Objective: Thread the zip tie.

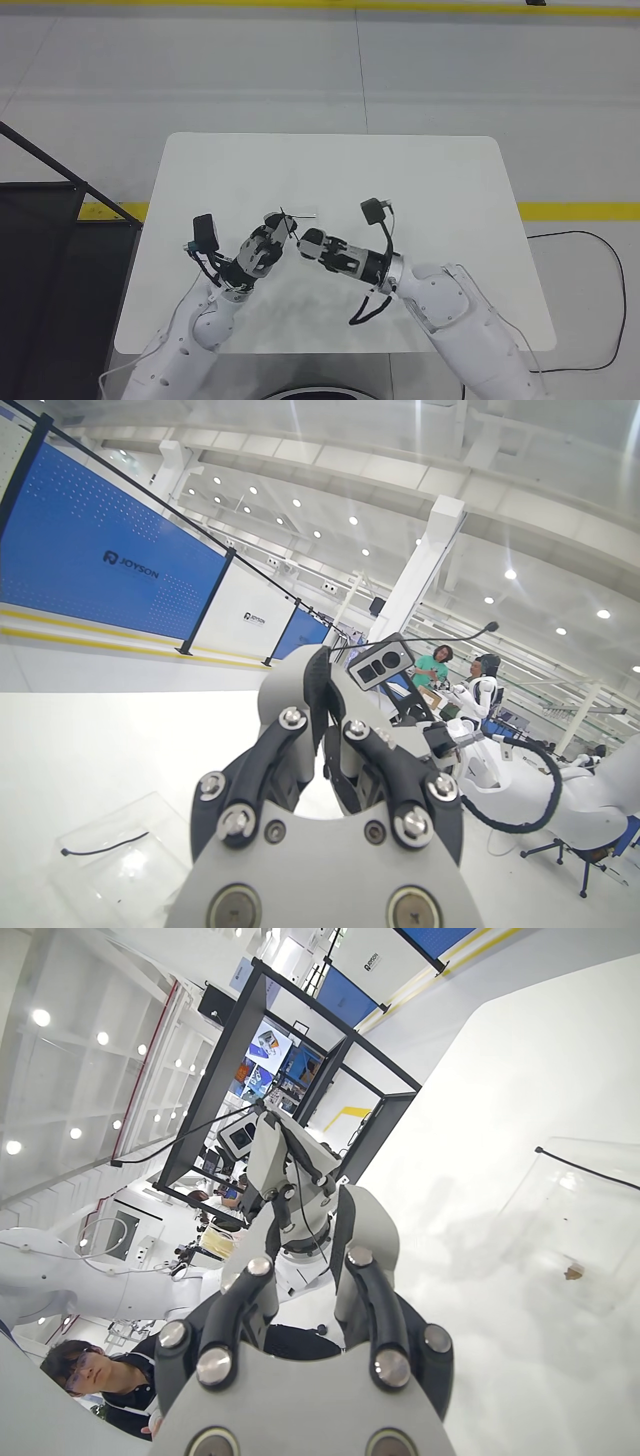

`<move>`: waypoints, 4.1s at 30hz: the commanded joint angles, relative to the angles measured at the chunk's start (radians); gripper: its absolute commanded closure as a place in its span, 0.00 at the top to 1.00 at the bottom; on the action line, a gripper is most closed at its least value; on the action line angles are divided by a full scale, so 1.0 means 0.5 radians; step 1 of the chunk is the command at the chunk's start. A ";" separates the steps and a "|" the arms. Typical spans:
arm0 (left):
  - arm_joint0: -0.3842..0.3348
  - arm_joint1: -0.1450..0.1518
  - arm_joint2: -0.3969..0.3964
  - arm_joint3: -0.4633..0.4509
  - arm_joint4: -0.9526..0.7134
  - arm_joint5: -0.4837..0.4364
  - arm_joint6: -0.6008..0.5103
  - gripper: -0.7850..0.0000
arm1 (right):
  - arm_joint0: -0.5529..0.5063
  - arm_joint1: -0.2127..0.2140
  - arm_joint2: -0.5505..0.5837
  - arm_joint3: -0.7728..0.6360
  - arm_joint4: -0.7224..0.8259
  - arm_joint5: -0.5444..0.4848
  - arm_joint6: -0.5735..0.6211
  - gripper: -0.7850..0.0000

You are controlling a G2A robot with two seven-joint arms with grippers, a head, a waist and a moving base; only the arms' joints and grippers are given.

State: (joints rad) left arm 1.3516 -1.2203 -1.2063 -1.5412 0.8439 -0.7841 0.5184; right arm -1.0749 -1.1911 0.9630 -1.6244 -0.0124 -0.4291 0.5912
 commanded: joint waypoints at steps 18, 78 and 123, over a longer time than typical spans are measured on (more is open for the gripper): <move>-0.019 -0.025 0.011 0.019 0.019 -0.012 -0.020 0.00 | 0.001 -0.016 0.010 0.001 0.059 0.046 0.029 0.18; -0.010 0.236 -0.116 -0.013 -2.166 -0.456 -1.908 1.00 | 0.216 0.034 0.256 0.204 1.080 0.111 1.401 0.00; -0.251 0.260 0.018 0.135 -3.895 0.579 -3.688 0.74 | 0.520 0.059 -0.136 0.346 1.314 -0.143 1.458 0.00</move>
State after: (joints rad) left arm 1.2285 -1.0880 -1.1992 -1.4757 -1.1000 -0.4997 -1.3208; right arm -0.8160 -1.1636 0.8979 -1.4508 0.6453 -0.4973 1.3232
